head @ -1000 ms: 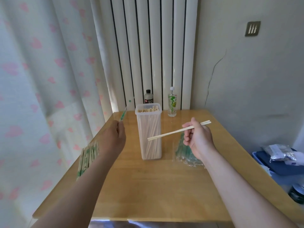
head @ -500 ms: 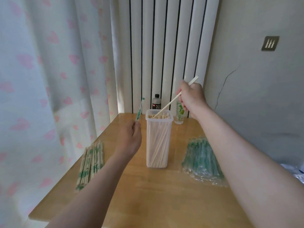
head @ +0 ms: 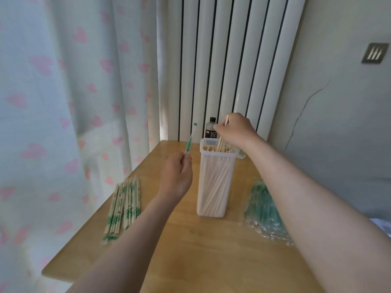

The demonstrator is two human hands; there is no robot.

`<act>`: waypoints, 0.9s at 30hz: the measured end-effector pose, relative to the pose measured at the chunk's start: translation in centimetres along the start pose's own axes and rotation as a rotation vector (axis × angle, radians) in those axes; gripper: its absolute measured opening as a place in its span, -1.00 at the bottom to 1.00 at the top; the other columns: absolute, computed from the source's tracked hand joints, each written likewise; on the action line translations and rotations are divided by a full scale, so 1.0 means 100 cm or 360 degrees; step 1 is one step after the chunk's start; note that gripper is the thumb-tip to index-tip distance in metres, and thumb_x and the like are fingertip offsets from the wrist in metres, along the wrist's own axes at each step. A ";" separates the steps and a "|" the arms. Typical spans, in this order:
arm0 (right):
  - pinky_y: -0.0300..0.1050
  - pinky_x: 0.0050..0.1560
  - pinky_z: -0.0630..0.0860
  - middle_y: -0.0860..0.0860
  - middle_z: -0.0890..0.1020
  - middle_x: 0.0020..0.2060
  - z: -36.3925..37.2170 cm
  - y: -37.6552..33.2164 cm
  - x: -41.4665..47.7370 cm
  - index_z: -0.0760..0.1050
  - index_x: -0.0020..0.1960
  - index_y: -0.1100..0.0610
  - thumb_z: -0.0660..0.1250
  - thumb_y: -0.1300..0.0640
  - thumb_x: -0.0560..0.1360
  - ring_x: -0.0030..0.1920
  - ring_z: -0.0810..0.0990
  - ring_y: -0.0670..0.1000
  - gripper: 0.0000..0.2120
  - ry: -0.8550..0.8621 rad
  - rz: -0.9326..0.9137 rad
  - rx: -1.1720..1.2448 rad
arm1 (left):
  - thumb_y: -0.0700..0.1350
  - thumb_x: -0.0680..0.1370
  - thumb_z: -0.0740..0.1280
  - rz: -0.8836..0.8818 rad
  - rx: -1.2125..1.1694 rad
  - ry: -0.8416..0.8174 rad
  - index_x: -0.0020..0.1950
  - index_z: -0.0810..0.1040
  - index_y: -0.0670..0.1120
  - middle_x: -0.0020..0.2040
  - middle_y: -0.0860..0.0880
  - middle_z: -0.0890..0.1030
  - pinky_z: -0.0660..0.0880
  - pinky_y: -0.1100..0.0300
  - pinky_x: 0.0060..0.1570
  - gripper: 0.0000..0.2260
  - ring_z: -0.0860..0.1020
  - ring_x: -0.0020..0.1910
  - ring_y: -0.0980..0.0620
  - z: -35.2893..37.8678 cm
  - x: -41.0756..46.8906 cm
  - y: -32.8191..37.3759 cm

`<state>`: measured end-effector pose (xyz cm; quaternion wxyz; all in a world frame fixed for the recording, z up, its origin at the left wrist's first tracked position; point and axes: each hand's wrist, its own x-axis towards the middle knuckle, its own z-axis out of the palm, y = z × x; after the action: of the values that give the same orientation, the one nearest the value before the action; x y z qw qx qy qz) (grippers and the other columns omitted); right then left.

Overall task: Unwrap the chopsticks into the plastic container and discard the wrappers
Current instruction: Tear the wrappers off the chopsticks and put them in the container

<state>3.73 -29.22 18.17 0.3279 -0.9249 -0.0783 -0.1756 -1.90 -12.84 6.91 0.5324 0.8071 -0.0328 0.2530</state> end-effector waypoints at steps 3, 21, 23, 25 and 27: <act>-0.04 -0.21 0.38 0.03 0.43 -0.32 0.010 0.004 0.002 0.42 -0.15 0.11 0.29 -0.04 0.60 -0.27 0.48 0.08 -0.74 -0.0208 0.0078 -0.0225 | -0.05 0.70 0.14 -0.0010 0.0009 -0.0007 -0.10 0.52 -0.20 -0.33 -0.03 0.46 0.37 0.06 -0.31 -0.68 0.40 -0.35 0.04 0.003 -0.001 -0.002; -0.12 -0.23 0.48 0.11 0.65 -0.25 0.013 0.011 -0.003 0.60 -0.19 0.35 0.24 0.30 0.55 -0.29 0.57 0.03 -0.78 -0.0103 -0.0229 -0.0243 | -0.01 0.69 0.13 0.0020 0.0035 -0.0056 0.02 0.57 -0.15 -0.19 -0.10 0.60 0.52 -0.10 -0.15 -0.71 0.53 -0.23 -0.04 0.006 -0.005 -0.006; -0.08 -0.23 0.54 0.10 0.65 -0.28 0.009 0.011 -0.008 0.55 -0.20 0.39 0.21 0.29 0.56 -0.28 0.60 0.10 -0.75 0.0039 -0.0259 -0.0122 | -0.01 0.69 0.15 0.0033 -0.0006 -0.0118 -0.02 0.57 -0.11 -0.26 -0.09 0.58 0.50 -0.11 -0.24 -0.72 0.48 -0.31 0.00 0.009 -0.007 0.001; -0.12 -0.21 0.52 0.09 0.66 -0.28 0.001 0.016 -0.014 0.59 -0.20 0.31 0.22 0.23 0.58 -0.23 0.64 0.09 -0.73 0.0191 -0.0266 -0.0014 | -0.04 0.68 0.18 0.0086 -0.0042 -0.0203 -0.05 0.57 -0.11 -0.28 -0.06 0.58 0.51 -0.13 -0.21 -0.75 0.50 -0.31 0.00 0.013 -0.011 0.012; -0.20 -0.21 0.42 0.10 0.63 -0.32 -0.010 0.026 -0.023 0.58 -0.24 0.23 0.23 0.20 0.59 -0.29 0.58 0.04 -0.72 0.0329 -0.0254 0.0038 | -0.11 0.66 0.20 0.0153 -0.0089 -0.0312 -0.05 0.58 -0.12 -0.22 -0.08 0.61 0.55 -0.16 -0.14 -0.79 0.56 -0.25 -0.08 0.020 -0.019 0.027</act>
<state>2.03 -31.90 16.51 0.3300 -0.8888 -0.1196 -0.2947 -3.67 -16.20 7.71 0.5361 0.8103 -0.1305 0.1972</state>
